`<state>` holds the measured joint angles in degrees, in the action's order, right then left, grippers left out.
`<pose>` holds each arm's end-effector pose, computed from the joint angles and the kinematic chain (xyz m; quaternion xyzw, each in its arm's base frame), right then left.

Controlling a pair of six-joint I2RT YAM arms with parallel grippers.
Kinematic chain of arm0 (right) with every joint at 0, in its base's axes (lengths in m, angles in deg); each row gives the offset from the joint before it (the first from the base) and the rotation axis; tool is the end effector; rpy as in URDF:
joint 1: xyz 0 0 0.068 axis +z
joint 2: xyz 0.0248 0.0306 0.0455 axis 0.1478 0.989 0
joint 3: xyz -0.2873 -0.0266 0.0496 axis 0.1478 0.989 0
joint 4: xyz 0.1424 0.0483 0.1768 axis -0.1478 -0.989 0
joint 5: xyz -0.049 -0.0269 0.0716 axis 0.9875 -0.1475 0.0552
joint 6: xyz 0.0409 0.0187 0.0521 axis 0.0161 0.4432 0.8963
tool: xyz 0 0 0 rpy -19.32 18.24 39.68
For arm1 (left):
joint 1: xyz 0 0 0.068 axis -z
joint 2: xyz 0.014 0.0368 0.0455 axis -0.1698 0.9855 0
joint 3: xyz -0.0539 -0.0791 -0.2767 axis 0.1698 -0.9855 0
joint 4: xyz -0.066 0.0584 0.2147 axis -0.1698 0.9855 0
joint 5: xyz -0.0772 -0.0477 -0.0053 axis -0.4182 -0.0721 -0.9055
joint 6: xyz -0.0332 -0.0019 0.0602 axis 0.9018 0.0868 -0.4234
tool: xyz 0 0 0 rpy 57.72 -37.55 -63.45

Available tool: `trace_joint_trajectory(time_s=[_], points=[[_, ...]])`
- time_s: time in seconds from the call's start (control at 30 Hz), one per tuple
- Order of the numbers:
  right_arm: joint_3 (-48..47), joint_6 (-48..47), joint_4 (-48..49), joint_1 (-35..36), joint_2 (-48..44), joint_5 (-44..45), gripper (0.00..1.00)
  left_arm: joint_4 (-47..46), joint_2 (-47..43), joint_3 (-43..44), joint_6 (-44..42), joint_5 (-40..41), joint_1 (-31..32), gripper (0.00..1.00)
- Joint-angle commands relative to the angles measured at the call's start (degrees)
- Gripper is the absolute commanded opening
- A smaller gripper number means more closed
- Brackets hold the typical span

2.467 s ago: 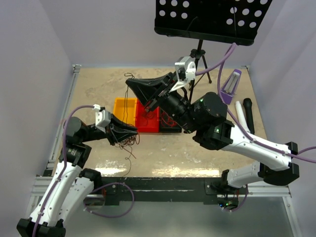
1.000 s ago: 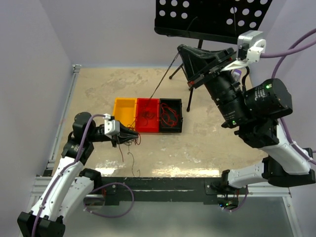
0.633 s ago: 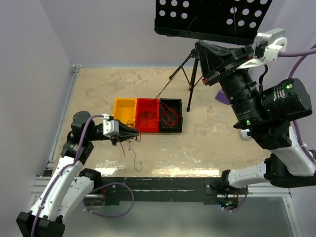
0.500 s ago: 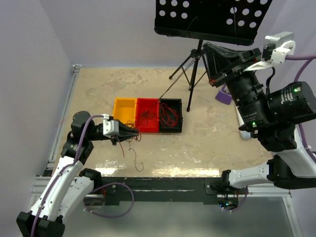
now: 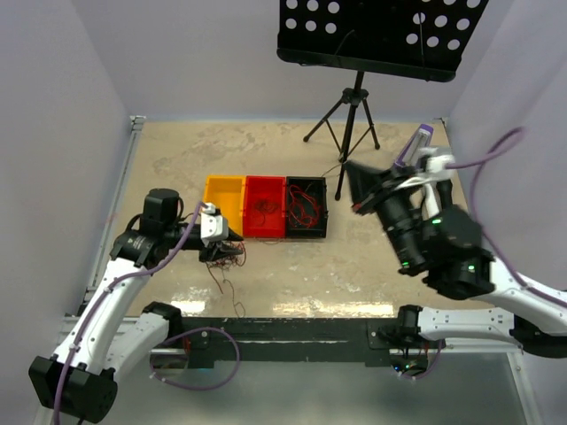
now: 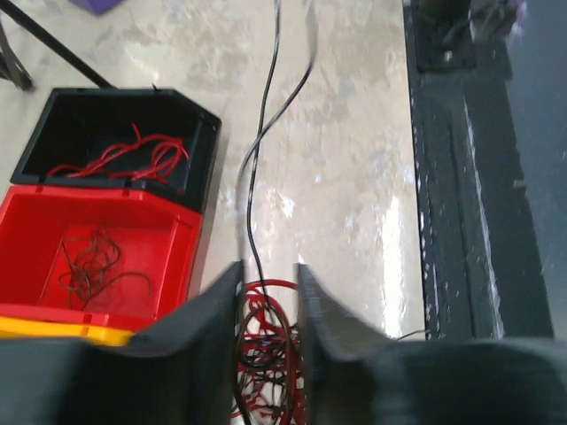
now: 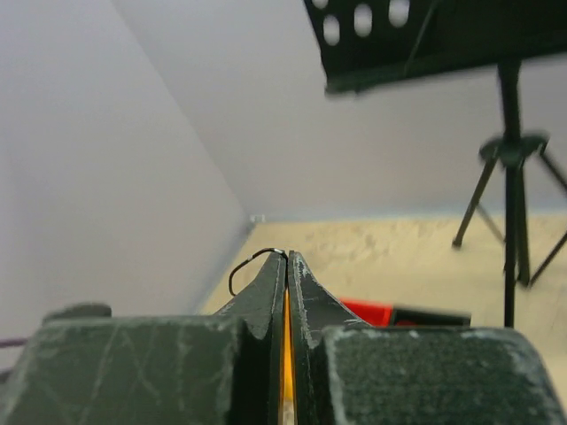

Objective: Untangle the cables
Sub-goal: Untie the cable.

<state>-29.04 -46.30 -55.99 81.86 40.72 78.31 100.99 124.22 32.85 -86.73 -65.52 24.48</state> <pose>0.0718 0.0874 0.5265 0.0422 0.6052 0.3028 0.7351 0.1078 -0.0789 0.3131 0.5408 0.5933 -0.3766 0.4623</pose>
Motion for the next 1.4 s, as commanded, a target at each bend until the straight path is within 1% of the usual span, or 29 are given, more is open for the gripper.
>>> trace_joint_trajectory(time_s=[0.0,0.07,0.13,0.17,0.27,0.37,0.47,0.53,0.6,0.7,0.8,0.83,0.9,0.97,1.07,1.1,1.13,1.23,1.3,1.37], points=[[10.97,23.49,-10.41,-0.15,0.31,2.16,0.0,12.13,1.38,3.02,-14.91,1.96,-0.2,0.51],[14.58,28.16,-12.17,-0.15,-0.48,0.49,0.0,15.38,2.35,3.19,-19.04,2.93,-0.2,0.69],[17.13,32.04,-14.19,-0.06,-0.93,-0.65,0.0,18.11,3.05,3.37,-21.78,3.72,-0.28,0.81],[17.84,34.14,-15.51,-0.06,-1.19,-0.66,0.0,18.91,3.32,3.37,-22.74,3.99,-0.2,0.83],[18.99,37.05,-18.94,-0.15,-1.89,-0.05,0.0,19.88,2.97,2.58,-24.15,4.87,-0.2,0.84],[17.41,39.52,-22.98,-0.15,-1.37,1.54,0.0,19.01,2.35,0.65,-25.83,6.53,-0.2,0.81],[16.09,40.93,-26.76,-0.06,0.21,-0.03,0.0,15.33,2.09,-1.81,-25.83,8.91,-0.2,0.7],[15.47,42.95,-29.14,-0.15,1.87,-0.57,0.14,14.61,2.52,-2.52,-27.31,9.53,-0.2,0.62],[14.6,44.61,-31.77,-0.15,3.63,-1.36,0.35,16.01,3.93,-2.61,-30.12,9.27,-0.02,0.58],[13.36,45.15,-33.37,-0.15,5.22,-2.06,0.46,16.72,6.56,-2.43,-32.58,10.75,0.77,0.57],[13.19,42.18,-30.92,-0.15,4.7,-2.68,0.54,16.9,9.81,-2.96,-35.32,14.0,1.12,0.57],[13.53,39.73,-28.38,-0.15,4.0,-3.38,0.56,16.63,11.13,-3.05,-35.41,14.71,1.12,0.57],[15.81,33.58,-21.44,-0.15,3.12,-9.76,0.57,16.63,13.33,-2.78,-35.14,14.98,1.12,0.55],[17.05,31.54,-17.04,-0.15,4.86,-13.73,0.57,15.94,13.86,-3.39,-35.15,14.63,1.12,0.55],[16.97,31.62,-15.0,-0.15,10.3,-15.94,0.57,12.16,12.12,-5.33,-34.01,14.19,1.12,0.51],[17.66,31.7,-11.6,-0.15,13.63,-19.0,0.57,11.54,11.76,-5.94,-34.35,13.58,1.3,0.46],[18.71,31.62,-9.05,-0.15,14.79,-21.72,0.57,11.62,12.02,-6.03,-34.61,13.48,1.47,0.45],[21.71,31.79,-0.87,-0.15,20.05,-28.06,0.56,12.41,12.81,-6.38,-36.37,13.48,2.0,0.44],[20.93,33.02,-0.32,-0.06,24.54,-29.83,0.55,12.5,12.55,-6.82,-37.07,13.83,2.44,0.43],[20.66,34.07,-0.32,-0.15,27.89,-32.11,0.54,12.76,12.46,-7.26,-37.87,14.1,2.7,0.38]])
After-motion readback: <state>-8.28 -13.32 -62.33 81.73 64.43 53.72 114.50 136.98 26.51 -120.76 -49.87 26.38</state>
